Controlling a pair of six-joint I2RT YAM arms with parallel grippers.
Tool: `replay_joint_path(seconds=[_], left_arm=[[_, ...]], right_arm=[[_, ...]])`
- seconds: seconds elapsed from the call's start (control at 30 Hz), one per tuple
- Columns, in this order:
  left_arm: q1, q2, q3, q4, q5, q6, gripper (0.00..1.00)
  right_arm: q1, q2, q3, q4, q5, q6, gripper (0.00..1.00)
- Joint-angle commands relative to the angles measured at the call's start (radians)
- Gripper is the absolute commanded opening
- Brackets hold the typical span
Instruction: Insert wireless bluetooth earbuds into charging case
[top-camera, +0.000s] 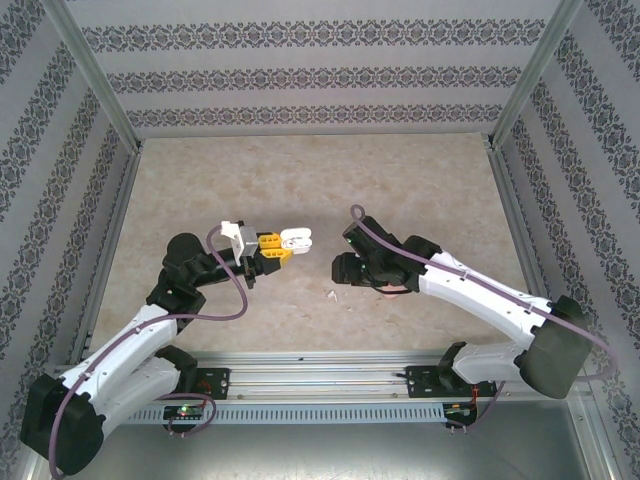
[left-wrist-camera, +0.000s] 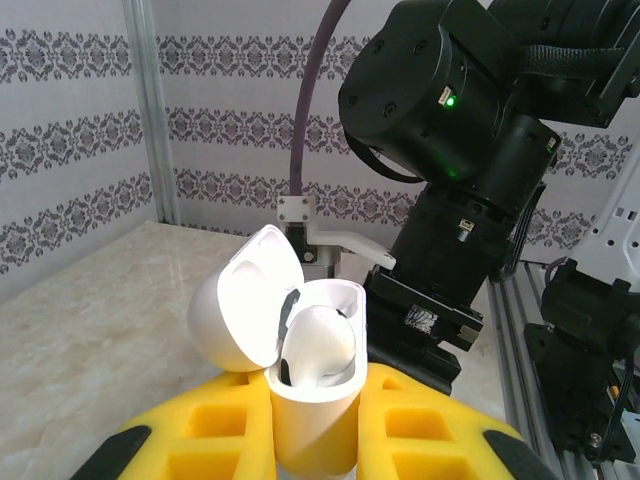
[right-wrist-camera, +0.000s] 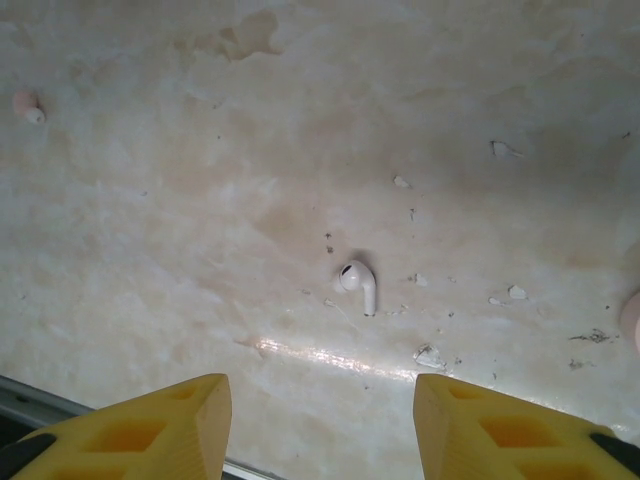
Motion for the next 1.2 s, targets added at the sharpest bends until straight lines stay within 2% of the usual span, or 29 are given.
replay_joint_path(seconds=[0.0,0.23,0.47,0.93,1.1,1.17], left_arm=[[0.010,-0.016,-0.009,-0.042,0.011,0.057,0.00],[0.010,-0.030,-0.044,-0.012,-0.015,-0.008,0.00],[0.010,-0.068,-0.063,-0.117,-0.024,0.009,0.00],[0.009,-0.069,-0.143,-0.064,-0.054,-0.013,0.00],[0.009,-0.077,-0.116,-0.098,-0.047,0.020,0.00],[0.009,-0.066,-0.133,-0.051,-0.051,-0.019,0.00]], right_arm=[[-0.009,0.044,-0.033,0.045,-0.022,-0.009,0.51],[0.007,0.224,-0.018,0.115,-0.057,-0.026,0.49],[0.027,0.402,0.111,0.010,-0.040,-0.107,0.49],[0.050,0.534,0.180,-0.030,-0.082,-0.212,0.51],[0.047,0.555,0.267,-0.119,-0.036,-0.291,0.53],[0.047,0.555,0.269,-0.119,-0.065,-0.299,0.53]])
